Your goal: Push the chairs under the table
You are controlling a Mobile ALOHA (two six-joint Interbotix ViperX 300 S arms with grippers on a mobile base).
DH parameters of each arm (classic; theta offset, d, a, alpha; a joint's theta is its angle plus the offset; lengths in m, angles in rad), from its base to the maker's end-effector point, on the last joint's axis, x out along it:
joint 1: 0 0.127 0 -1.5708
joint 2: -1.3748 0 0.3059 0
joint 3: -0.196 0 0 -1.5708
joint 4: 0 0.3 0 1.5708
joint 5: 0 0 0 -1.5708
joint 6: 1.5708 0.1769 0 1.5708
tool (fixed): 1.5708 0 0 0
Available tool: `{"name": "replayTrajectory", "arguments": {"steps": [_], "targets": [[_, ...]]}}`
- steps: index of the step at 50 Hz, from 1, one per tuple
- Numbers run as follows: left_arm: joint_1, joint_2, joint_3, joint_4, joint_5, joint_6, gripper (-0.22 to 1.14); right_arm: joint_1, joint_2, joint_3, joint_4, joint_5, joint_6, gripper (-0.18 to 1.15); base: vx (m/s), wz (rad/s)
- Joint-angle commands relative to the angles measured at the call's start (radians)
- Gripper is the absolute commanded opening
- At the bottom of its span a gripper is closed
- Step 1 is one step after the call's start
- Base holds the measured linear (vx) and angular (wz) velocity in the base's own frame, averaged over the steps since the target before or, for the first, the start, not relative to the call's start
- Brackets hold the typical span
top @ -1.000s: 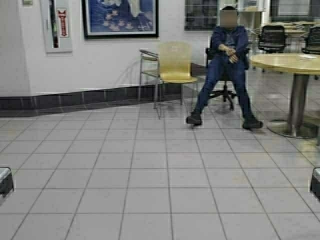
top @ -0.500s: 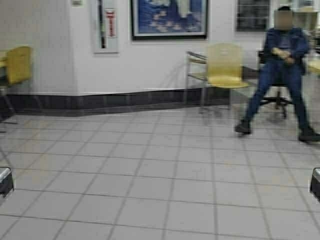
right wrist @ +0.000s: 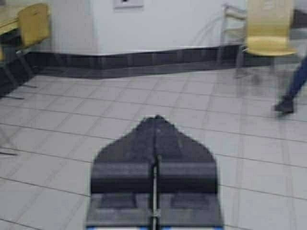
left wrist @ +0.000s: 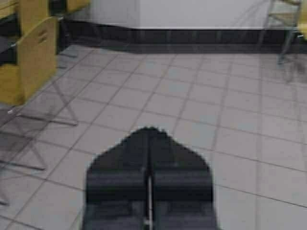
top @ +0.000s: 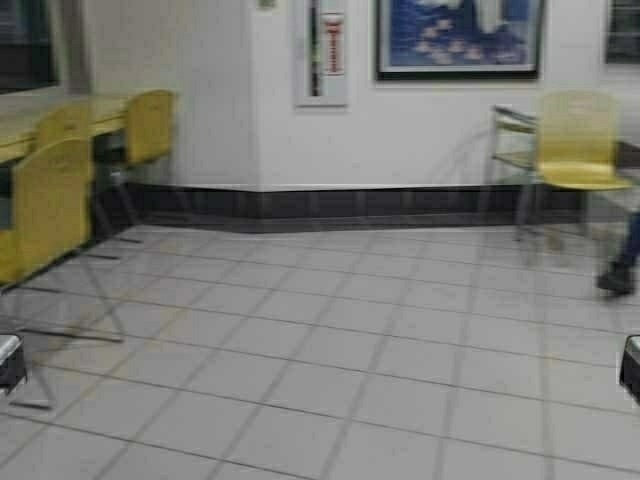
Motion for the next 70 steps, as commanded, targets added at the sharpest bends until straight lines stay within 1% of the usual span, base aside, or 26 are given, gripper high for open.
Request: {"name": "replayTrajectory", "arguments": {"steps": [1,21,36,48,56,70], "targets": [[0.000,0.009,-0.014,0.003,-0.005,-0.005,0.03,0.000,0.012,-0.009,0.003,-0.005,-0.005,0.05,0.30,0.39],[0.000,0.014,-0.015,0.000,-0.003,-0.021,0.03,0.000,0.055,-0.020,0.003,-0.005,0.000,0.05,0.29,0.47],[0.000,-0.005,-0.005,0.000,0.000,-0.028,0.03,0.002,0.043,-0.014,0.003,-0.005,0.003,0.05,0.27,0.63],[0.000,-0.005,-0.009,0.000,0.000,-0.023,0.03,0.000,0.044,-0.018,0.003,0.032,0.005,0.05,0.24,0.68],[0.000,-0.008,-0.012,-0.002,0.000,-0.025,0.03,0.000,0.051,-0.031,0.003,0.040,0.037,0.05,0.22,0.62],[0.000,-0.015,-0.018,-0.002,0.000,-0.023,0.03,0.000,0.061,-0.040,0.003,0.048,0.049,0.05,0.19,0.51]]}}
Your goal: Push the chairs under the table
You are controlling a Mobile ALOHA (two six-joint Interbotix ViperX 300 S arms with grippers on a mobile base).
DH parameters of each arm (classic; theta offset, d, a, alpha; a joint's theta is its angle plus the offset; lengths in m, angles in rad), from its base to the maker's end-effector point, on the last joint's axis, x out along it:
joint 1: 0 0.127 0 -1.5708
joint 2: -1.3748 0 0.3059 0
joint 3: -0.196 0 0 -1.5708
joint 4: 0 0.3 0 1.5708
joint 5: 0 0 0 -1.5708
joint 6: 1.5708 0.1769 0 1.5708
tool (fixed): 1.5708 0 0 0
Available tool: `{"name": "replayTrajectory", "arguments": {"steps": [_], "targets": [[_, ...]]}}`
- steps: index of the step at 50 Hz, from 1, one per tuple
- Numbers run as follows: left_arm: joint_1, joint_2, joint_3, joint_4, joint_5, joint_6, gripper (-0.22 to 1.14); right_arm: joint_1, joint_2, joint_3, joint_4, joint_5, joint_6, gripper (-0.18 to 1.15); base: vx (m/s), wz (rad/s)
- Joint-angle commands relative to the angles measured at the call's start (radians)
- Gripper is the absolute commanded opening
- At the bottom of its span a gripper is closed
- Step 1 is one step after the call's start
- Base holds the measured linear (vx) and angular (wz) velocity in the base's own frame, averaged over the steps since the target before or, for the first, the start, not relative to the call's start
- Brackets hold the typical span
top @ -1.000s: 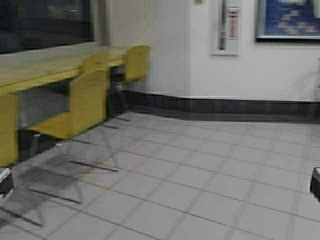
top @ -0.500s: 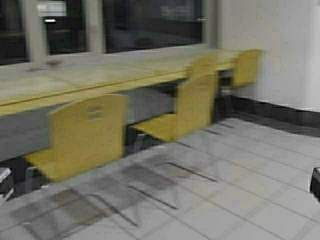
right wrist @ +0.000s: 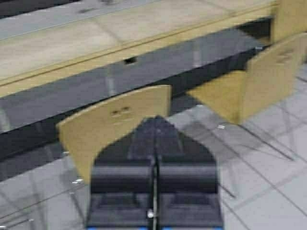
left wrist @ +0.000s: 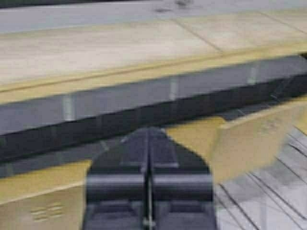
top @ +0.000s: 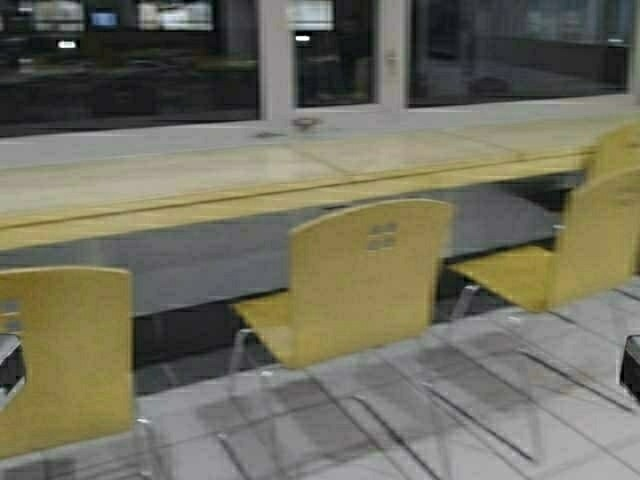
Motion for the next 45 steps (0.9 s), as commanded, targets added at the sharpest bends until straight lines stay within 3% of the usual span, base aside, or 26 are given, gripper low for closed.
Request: {"name": "replayTrajectory", "arguments": {"steps": [1,28,45], "targets": [[0.000,0.008,-0.025,-0.002,-0.005,0.002,0.03,0.000,0.015,-0.035,0.002,-0.002,0.000,0.05,0.18,0.44],[0.000,0.018,-0.015,-0.011,-0.005,-0.009,0.03,0.002,0.017,-0.015,0.002,0.052,0.003,0.05,0.15,0.46],[0.000,0.121,-0.020,-0.020,-0.005,-0.133,0.03,0.000,0.104,-0.043,0.011,0.071,0.029,0.05,0.11,0.30]]}}
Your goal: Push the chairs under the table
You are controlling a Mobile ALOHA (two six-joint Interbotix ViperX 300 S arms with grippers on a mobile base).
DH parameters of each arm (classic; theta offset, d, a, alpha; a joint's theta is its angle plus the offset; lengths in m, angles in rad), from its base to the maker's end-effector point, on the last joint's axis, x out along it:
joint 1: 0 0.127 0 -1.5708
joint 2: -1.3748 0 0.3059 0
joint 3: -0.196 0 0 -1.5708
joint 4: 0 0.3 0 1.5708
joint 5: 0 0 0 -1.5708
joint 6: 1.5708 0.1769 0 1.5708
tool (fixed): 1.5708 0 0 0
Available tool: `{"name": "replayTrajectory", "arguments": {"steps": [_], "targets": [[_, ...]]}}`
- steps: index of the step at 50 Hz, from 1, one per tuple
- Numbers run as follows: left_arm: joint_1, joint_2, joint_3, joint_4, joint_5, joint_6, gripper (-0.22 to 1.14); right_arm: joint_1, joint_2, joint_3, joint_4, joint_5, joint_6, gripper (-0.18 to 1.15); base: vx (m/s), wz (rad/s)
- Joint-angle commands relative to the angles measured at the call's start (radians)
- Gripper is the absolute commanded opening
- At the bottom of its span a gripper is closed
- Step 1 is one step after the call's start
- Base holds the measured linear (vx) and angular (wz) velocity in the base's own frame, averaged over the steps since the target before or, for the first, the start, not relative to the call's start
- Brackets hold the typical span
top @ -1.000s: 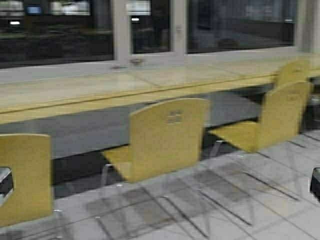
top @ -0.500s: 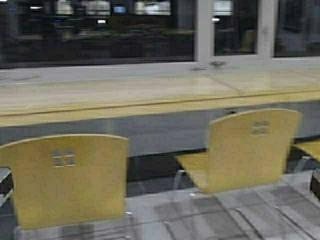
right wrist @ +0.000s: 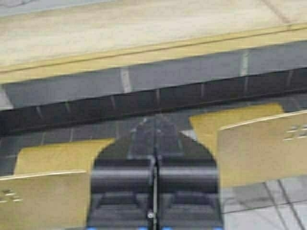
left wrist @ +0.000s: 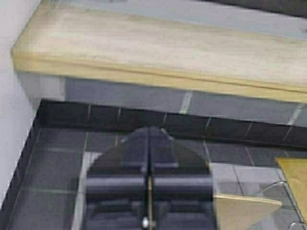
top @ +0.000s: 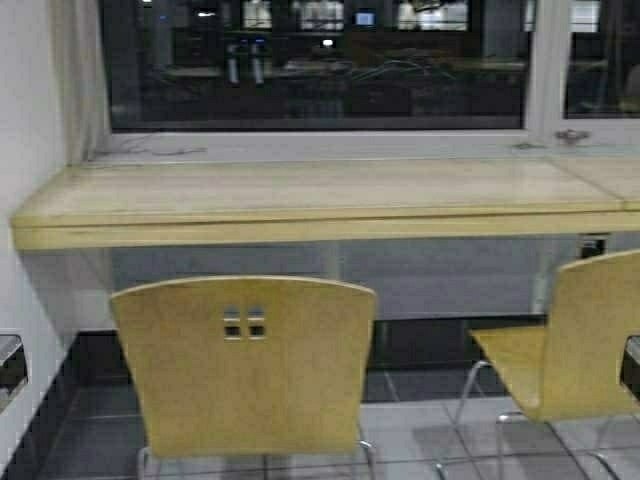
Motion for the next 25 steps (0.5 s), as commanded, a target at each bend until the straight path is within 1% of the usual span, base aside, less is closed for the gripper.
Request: {"name": "replayTrajectory", "arguments": {"steps": [1,8,14,20,25], "targets": [[0.002,0.054,-0.018,0.000,-0.005,-0.034,0.03,0.000,0.046,-0.031,0.017,0.018,0.031,0.05,0.11,0.22],[0.002,0.091,-0.020,0.000,0.005,-0.060,0.03,0.002,0.054,-0.031,0.040,0.084,0.124,0.05,0.13,0.27],[0.002,0.114,-0.032,0.000,0.006,-0.066,0.03,0.002,0.069,-0.049,0.038,0.095,0.178,0.05,0.17,0.29],[0.002,0.114,-0.020,0.000,0.006,-0.067,0.03,0.002,0.077,-0.054,0.040,0.101,0.204,0.05,0.17,0.18],[0.002,0.114,-0.025,0.000,0.006,-0.066,0.03,0.000,0.078,-0.058,0.040,0.109,0.210,0.05,0.15,0.06]]}}
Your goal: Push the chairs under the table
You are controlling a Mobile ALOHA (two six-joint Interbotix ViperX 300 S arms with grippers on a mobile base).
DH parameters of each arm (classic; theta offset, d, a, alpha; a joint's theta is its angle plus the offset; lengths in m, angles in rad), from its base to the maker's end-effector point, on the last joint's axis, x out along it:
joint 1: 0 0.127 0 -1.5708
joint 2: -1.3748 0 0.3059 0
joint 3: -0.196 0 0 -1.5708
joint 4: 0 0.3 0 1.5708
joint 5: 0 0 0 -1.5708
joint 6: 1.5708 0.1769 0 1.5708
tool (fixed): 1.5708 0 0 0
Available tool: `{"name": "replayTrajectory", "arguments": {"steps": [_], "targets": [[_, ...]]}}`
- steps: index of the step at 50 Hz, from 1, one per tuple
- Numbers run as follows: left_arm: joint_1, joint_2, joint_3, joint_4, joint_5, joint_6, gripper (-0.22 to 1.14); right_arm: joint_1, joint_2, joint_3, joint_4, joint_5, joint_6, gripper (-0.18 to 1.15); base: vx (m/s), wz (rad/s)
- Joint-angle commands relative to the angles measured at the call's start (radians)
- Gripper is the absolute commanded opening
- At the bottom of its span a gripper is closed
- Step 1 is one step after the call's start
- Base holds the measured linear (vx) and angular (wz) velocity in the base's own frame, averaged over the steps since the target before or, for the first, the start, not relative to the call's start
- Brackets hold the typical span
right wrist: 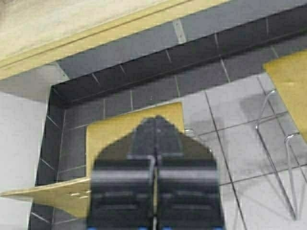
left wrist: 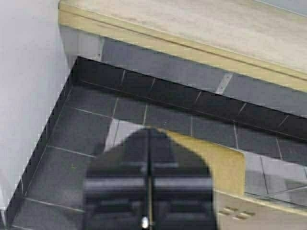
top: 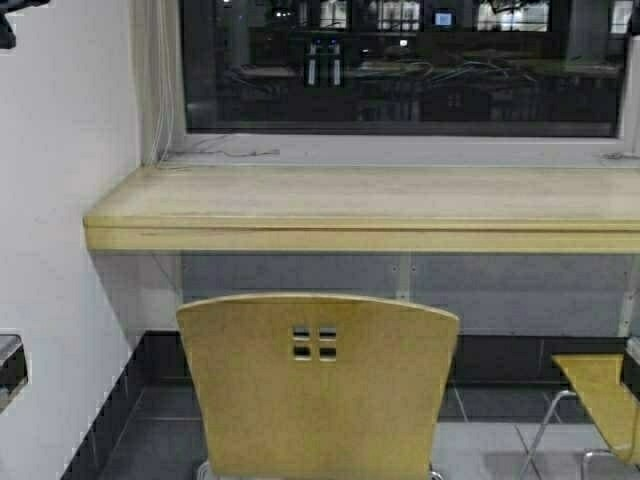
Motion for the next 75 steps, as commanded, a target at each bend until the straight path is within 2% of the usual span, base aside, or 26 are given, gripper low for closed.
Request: {"name": "replayTrajectory", "arguments": {"steps": [1,24,34,41,46,53,59,67,71,75], "targets": [[0.000,-0.002,-0.018,-0.002,-0.005,0.000,0.03,0.000,-0.002,-0.028,0.000,0.005,0.002,0.05,0.15,0.02],[0.000,-0.015,-0.009,-0.003,0.051,-0.021,0.03,0.000,-0.002,-0.025,-0.002,0.037,0.002,0.05,0.18,-0.03],[-0.008,-0.018,-0.020,-0.028,0.172,-0.100,0.03,0.002,-0.002,-0.023,0.002,0.063,0.006,0.05,0.14,-0.03],[-0.081,-0.014,-0.046,-0.063,0.331,-0.184,0.03,0.002,-0.002,-0.021,0.003,0.098,0.008,0.05,0.10,0.00],[-0.161,-0.005,-0.058,-0.152,0.359,-0.259,0.06,0.014,0.005,-0.018,0.028,0.107,0.026,0.05,0.06,0.01],[-0.219,0.071,-0.083,-0.301,0.344,-0.314,0.18,0.106,0.084,-0.014,0.107,0.083,0.064,0.05,0.03,0.01],[-0.219,0.201,-0.097,-0.373,0.316,-0.319,0.36,0.186,0.239,-0.031,0.170,0.003,0.086,0.05,0.01,0.01],[-0.244,0.417,-0.158,-0.425,0.296,-0.313,0.59,0.259,0.508,-0.132,0.218,-0.058,0.110,0.09,0.00,0.00],[-0.264,0.509,-0.190,-0.431,0.284,-0.314,0.69,0.279,0.624,-0.187,0.233,-0.058,0.127,0.19,0.00,0.00],[-0.275,0.586,-0.215,-0.453,0.268,-0.316,0.80,0.288,0.719,-0.225,0.252,-0.054,0.156,0.40,0.00,0.00]]}}
